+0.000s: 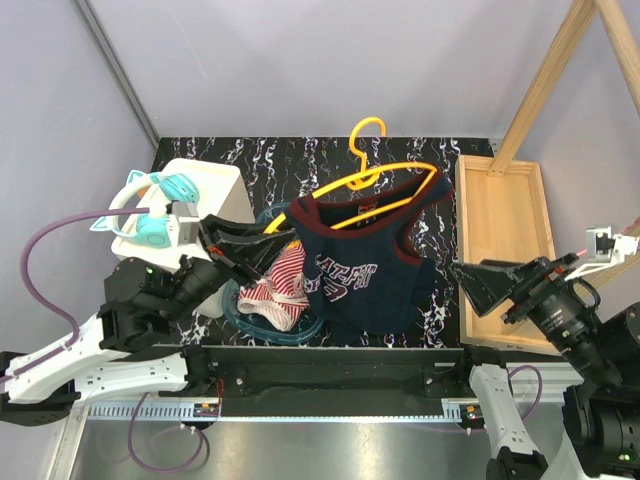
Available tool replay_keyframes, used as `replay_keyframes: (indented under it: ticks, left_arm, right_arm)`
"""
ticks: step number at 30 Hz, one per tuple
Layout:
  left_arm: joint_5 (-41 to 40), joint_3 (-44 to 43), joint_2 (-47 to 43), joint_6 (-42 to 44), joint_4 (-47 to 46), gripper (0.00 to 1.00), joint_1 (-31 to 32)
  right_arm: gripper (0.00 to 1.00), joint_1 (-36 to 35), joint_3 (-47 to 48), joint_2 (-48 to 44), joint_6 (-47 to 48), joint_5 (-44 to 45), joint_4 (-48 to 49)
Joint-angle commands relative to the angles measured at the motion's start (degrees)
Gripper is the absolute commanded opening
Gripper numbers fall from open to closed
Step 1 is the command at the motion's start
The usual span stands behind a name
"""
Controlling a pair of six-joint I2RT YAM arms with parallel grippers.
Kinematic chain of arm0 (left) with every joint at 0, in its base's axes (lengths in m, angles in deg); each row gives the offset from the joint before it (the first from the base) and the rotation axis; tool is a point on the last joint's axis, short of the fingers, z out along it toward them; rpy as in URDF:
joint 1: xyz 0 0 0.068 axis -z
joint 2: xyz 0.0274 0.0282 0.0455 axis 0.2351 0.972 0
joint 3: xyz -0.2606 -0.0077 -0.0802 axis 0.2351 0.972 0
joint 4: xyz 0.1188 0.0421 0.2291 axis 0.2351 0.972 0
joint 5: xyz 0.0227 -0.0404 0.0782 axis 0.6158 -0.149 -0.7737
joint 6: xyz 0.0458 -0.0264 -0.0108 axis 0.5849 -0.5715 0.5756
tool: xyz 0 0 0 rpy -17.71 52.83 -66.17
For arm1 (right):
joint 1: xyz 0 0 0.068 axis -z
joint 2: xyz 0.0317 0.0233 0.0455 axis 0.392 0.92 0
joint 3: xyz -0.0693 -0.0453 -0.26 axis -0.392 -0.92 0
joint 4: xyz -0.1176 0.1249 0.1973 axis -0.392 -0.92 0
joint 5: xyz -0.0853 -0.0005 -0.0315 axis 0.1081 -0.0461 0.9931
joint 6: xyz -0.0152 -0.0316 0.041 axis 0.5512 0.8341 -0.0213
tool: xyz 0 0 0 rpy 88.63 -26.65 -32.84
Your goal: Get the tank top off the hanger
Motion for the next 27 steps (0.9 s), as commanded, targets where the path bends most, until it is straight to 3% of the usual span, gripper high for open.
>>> replay_keyframes:
  ticks: [1, 8, 17, 23, 27]
  left_arm:
    - [0.6, 2.2, -2.1, -3.4, -7.5, 0.0, -0.1]
    - [2.2, 5.3, -1.5, -5.7, -9.0, 0.0, -0.1]
    - [3.8, 8.3, 0.7, -8.0, -12.4, 0.0, -0.1]
    - [3.4, 8.2, 0.9, -8.0, -12.6, 0.0, -0.1]
    - [2.4, 8.2, -0.6, -7.9, -11.8, 0.0, -0.1]
  right_arm:
    - [0.91, 2.7, 1.5, 4.0, -2.9, -9.9, 10.0]
    - [0.88, -0.1, 5.2, 12.7, -1.8, -10.4, 7.9]
    - [0.87, -10.0, 4.2, 16.9, 2.8, -6.8, 3.4]
    - [0.87, -15.3, 3.9, 20.0, 6.9, -0.4, -0.9]
    - [0.87, -16.4, 2.1, 21.4, 9.8, 9.4, -2.0]
